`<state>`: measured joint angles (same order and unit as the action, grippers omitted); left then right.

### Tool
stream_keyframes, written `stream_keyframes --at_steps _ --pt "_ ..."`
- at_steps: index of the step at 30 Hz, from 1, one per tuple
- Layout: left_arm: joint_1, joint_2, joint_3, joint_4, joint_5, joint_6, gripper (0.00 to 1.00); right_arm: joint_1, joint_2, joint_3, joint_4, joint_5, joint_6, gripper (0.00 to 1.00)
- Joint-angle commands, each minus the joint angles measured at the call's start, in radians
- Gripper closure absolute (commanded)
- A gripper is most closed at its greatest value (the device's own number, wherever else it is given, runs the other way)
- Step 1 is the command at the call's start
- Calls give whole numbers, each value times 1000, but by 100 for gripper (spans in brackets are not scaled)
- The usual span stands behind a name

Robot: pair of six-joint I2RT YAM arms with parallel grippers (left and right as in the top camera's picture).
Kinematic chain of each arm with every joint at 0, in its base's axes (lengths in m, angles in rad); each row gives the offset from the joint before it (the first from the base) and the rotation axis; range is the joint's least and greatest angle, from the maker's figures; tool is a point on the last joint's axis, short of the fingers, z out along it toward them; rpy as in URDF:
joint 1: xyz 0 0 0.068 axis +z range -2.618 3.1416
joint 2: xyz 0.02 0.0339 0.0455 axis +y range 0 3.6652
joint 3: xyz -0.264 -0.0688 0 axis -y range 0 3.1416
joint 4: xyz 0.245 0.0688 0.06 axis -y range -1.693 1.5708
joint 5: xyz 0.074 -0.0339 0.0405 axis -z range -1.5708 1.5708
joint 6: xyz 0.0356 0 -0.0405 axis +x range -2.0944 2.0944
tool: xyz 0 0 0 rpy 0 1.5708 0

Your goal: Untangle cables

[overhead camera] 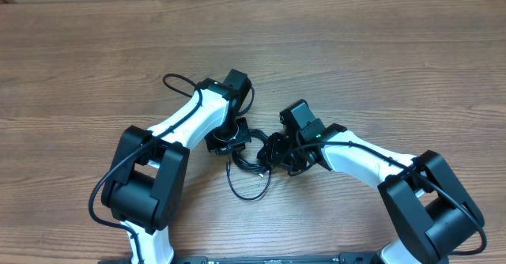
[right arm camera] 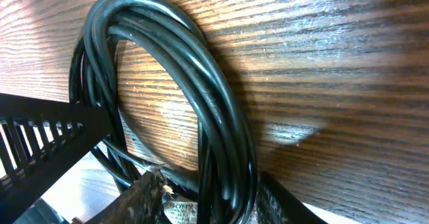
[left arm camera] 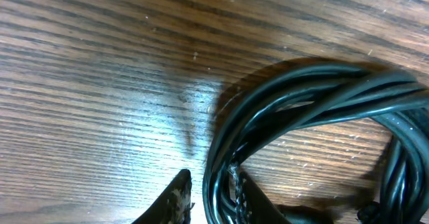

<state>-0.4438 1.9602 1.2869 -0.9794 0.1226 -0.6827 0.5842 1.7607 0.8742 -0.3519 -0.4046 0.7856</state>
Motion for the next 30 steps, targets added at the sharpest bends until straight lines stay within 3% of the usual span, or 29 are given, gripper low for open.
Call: stream_keyframes --at_steps 1,27,30 --pt "-8 9 -10 -4 -29 -29 78 6 10 -6 -8 30 -1 56" --pt "-11 9 -11 -10 -25 -28 75 6 10 -6 -8 37 -1 58" --pt "-16 9 -11 -11 -26 -28 75 6 10 -6 -8 37 -1 52"
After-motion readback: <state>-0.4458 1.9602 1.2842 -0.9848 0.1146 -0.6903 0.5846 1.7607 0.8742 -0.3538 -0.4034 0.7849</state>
